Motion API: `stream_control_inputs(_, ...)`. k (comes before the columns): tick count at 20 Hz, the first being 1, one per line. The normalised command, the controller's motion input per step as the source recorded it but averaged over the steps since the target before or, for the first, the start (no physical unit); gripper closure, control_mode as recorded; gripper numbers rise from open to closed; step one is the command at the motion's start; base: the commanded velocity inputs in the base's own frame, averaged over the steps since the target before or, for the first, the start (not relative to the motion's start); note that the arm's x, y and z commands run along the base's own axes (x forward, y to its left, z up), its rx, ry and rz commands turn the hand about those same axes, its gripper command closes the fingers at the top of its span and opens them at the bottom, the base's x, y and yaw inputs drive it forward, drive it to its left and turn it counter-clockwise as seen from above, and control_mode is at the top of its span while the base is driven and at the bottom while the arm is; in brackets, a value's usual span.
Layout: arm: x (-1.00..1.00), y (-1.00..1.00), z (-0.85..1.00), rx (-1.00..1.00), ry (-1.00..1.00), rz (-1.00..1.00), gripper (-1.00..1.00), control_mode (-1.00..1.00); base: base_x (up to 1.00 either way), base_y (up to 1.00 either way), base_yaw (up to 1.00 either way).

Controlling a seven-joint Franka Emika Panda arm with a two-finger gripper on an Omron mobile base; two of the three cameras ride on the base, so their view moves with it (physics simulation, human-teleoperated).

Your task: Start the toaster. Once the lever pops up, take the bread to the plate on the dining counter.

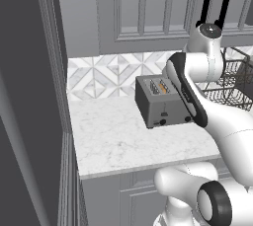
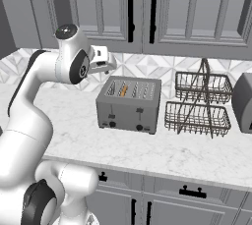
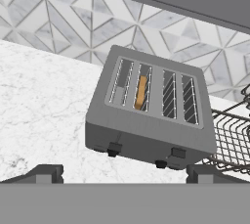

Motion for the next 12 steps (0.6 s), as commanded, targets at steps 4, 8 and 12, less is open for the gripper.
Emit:
stream_control_inputs(4, 0.0, 0.0, 0.0, 0.0, 0.0, 0.0, -1.0, -1.0, 0.0, 0.0, 0.0)
stream_control_inputs(8, 0.0, 0.0, 0.0, 0.0, 0.0, 0.0, -1.0, -1.0, 0.0, 0.0, 0.0)
stream_control_inputs(12, 0.0, 0.0, 0.0, 0.0, 0.0, 0.0, -1.0, -1.0, 0.0, 0.0, 0.0)
